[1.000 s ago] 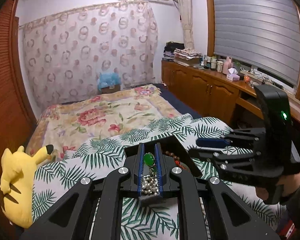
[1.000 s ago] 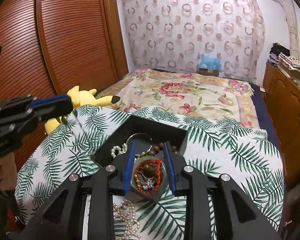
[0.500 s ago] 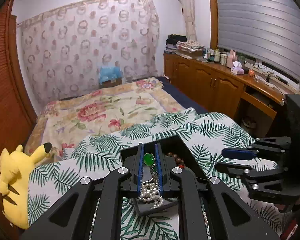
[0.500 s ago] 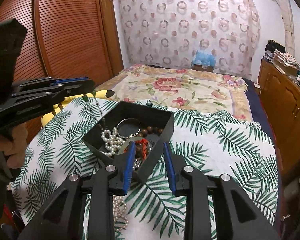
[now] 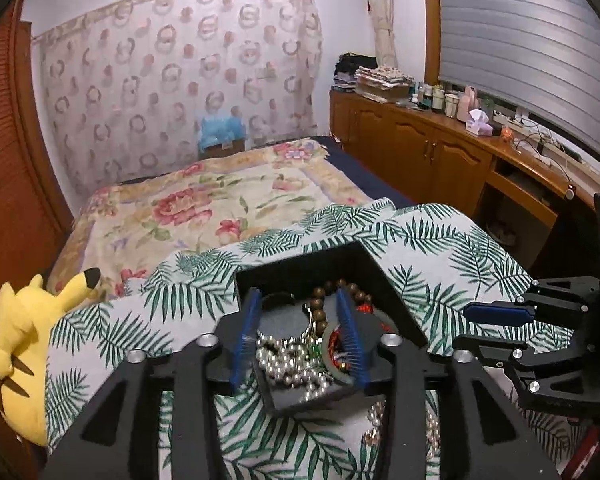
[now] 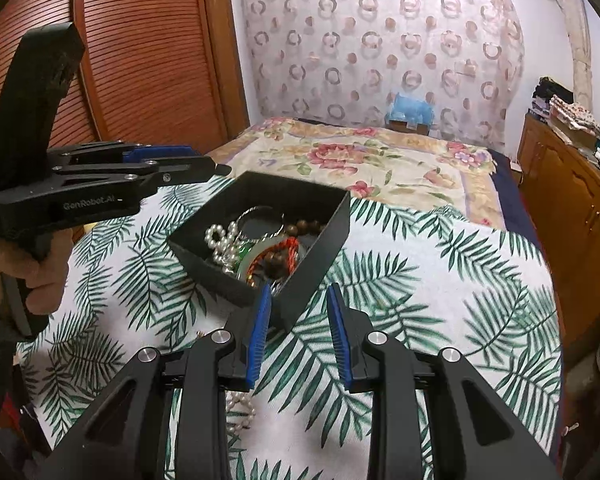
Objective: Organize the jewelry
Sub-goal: 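Grasp the small gold flower piece with the left tool while the right grasps the pearl strand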
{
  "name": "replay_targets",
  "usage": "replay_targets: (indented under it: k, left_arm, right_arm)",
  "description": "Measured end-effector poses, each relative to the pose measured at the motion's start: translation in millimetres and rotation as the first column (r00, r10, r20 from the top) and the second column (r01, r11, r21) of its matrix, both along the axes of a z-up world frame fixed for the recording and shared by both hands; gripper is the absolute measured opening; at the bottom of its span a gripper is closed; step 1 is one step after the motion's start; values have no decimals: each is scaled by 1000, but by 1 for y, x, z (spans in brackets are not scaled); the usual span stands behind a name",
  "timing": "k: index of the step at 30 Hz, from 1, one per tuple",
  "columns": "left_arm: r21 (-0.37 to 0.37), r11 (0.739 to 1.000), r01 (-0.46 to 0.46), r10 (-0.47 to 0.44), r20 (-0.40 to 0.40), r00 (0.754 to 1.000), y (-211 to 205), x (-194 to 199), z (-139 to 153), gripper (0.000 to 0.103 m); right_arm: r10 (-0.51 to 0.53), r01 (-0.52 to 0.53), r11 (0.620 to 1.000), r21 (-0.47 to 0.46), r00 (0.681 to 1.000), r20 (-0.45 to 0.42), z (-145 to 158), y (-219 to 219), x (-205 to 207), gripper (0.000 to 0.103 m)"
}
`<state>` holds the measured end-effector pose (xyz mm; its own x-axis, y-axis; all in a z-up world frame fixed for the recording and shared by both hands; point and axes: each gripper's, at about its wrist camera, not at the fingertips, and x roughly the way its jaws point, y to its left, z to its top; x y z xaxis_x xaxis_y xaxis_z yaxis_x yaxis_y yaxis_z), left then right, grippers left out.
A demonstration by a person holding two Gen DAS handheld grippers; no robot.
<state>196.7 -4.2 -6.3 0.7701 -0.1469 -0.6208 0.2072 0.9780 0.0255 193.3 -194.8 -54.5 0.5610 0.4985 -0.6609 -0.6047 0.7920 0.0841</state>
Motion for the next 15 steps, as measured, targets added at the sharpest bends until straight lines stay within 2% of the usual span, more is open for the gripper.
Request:
replay_targets:
  k: [2,5,10,15]
  left_arm:
    - [-2,1000,0,0,3,1000,2,-7,-3,58]
    - [-14,1000,18,-18,-10,1000,3,-22,-12,71]
    - [1,1000,29,-29,-27,999,2,-42,-27,79]
    - [1,999,44,-43,-62,997,-1,-53,-43,80]
  right_arm:
    - [7,-7,1000,-8,1000,-12,-5,1,-3,32]
    - [17,-17,999,-27,1000,-26,-14,2,-7,32]
    - [30,-32,998,-54,998,-51,-28,5,-13,32]
    - [62,-71,992,-100,994,-87,-44,14,-15,32]
